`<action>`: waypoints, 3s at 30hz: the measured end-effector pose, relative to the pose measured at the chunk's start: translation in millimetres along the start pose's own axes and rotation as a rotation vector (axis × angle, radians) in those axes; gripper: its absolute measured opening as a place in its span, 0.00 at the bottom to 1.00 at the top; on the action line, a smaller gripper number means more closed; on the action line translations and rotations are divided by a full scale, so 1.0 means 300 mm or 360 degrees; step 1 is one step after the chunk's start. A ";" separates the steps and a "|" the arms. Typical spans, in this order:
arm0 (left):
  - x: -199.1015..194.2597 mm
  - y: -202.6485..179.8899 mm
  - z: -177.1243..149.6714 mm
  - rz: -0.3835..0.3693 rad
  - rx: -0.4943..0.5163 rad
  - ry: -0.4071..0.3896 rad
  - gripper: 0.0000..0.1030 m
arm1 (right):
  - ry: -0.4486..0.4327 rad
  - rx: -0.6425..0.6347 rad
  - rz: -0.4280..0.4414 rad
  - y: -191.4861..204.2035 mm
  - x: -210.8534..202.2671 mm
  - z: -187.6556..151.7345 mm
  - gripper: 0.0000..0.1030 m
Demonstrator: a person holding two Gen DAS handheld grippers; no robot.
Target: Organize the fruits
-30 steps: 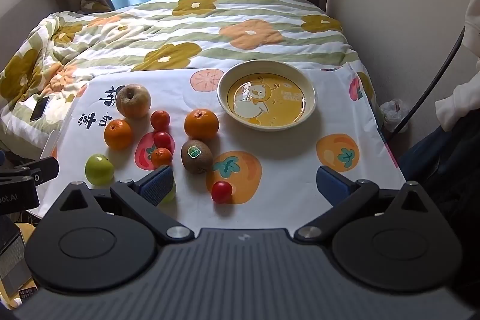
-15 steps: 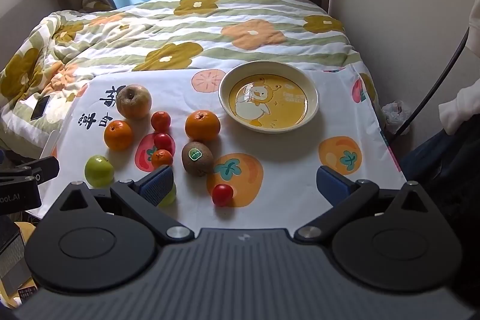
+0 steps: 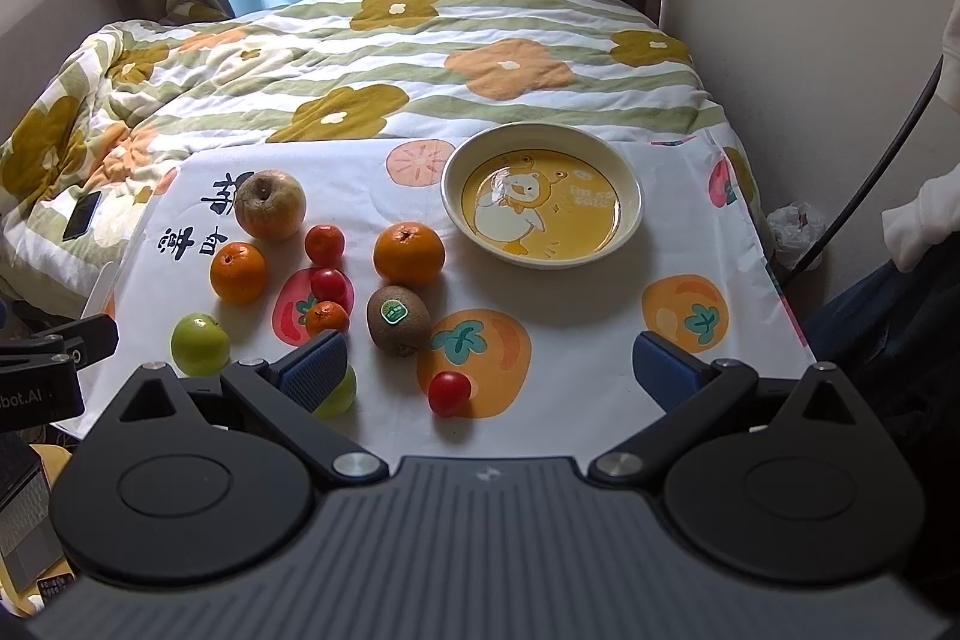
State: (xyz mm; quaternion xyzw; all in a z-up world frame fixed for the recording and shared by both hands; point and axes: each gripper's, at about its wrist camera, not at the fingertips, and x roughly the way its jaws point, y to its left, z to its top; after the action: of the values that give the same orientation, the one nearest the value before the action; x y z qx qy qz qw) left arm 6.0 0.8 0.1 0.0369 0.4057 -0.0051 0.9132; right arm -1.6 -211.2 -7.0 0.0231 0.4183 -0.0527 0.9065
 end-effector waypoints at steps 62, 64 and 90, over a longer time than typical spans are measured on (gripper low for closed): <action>0.010 0.050 0.009 0.0014 0.0007 0.0003 1.00 | 0.0005 0.0002 0.0001 0.001 -0.009 -0.003 1.00; 0.016 0.052 0.007 0.0026 0.0010 0.0015 1.00 | 0.0012 0.0007 0.0006 0.029 0.013 0.005 1.00; 0.458 0.056 -0.208 0.0013 0.0301 0.0016 0.93 | 0.0048 -0.0106 0.0343 0.177 0.384 -0.154 1.00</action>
State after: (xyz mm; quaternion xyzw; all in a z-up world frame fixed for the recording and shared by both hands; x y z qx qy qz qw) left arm 52.6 24.9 -142.5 0.1247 0.4077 -0.0396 0.9037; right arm 43.8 -163.3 -124.7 0.0385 0.4285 0.0594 0.9008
